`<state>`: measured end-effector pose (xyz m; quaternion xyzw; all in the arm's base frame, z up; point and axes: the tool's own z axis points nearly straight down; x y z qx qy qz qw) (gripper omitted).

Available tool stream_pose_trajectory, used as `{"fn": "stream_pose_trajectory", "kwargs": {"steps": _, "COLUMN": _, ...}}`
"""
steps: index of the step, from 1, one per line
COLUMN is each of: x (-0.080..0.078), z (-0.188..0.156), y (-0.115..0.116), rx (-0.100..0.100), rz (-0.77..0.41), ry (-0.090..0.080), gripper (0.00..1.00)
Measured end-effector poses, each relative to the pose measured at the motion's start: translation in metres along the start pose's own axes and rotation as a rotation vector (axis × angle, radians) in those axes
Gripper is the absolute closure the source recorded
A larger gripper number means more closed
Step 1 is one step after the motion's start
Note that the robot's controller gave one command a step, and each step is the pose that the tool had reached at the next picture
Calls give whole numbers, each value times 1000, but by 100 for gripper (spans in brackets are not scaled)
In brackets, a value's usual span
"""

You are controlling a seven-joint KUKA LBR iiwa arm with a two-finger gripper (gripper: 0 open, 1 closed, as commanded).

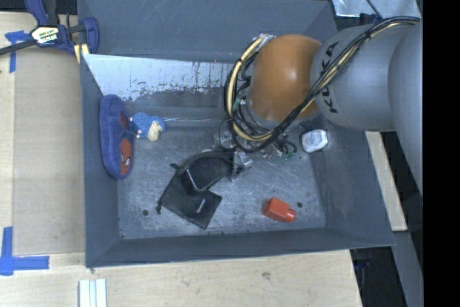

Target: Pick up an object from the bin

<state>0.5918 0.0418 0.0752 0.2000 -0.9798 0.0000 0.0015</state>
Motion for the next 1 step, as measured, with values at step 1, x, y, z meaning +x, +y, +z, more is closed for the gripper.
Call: {"fn": "stream_pose_trajectory", "kwargs": {"steps": 1, "x": -4, "z": -125, "y": -7, "rx": 4, "rz": 23, "ry": -8, "gripper": 100}}
